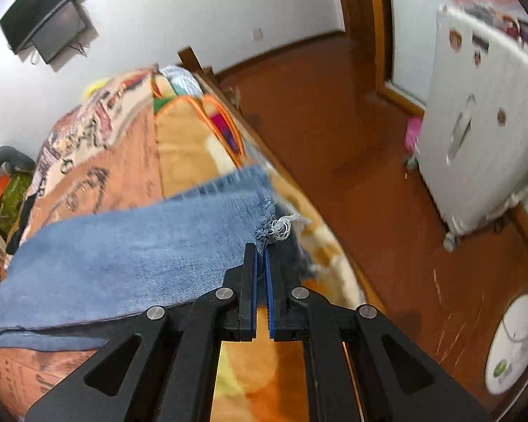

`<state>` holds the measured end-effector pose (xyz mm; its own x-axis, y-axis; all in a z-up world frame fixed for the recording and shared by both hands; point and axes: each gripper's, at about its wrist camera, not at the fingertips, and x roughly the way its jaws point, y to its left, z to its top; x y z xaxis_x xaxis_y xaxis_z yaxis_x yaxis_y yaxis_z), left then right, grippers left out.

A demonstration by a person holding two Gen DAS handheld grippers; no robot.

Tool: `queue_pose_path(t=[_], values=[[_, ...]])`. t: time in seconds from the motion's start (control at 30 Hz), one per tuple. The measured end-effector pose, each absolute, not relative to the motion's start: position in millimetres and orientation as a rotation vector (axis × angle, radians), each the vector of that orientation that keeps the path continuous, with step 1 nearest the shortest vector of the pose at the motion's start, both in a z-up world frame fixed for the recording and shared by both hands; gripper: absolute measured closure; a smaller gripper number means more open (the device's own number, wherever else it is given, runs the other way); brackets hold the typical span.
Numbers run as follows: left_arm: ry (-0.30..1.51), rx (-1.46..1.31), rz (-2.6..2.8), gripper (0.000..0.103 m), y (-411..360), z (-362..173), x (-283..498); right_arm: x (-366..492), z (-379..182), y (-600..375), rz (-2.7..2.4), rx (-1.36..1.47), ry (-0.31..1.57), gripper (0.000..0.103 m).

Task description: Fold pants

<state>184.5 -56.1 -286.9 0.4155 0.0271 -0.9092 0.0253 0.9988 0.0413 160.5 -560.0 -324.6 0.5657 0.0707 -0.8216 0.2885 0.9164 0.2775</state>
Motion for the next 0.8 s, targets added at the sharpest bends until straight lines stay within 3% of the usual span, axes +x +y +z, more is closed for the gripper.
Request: queue_pose_path(t=[0.2,0.4,0.57,0.8], values=[[1.151,0.014,0.002,0.016,-47.9,-291.9,180.5,160.8,-335.3,-548.4,-0.164,0.331,1.048,0.097],[1.092,0.0,0.05,0.016,-21.8,-273.8,173.5,156.5,-286.6,-534.3,-0.135,0.286,0.998,0.094],[1.03,-0.026,0.139,0.016,24.8,-252.8,161.7,156.9,-235.4,-491.6,-0.045,0.219,0.877,0.064],[1.011,-0.123,0.304,0.016,121.5,-248.2,128.5,172.0,-203.0,-397.9,0.151,0.088,0.819,0.063]])
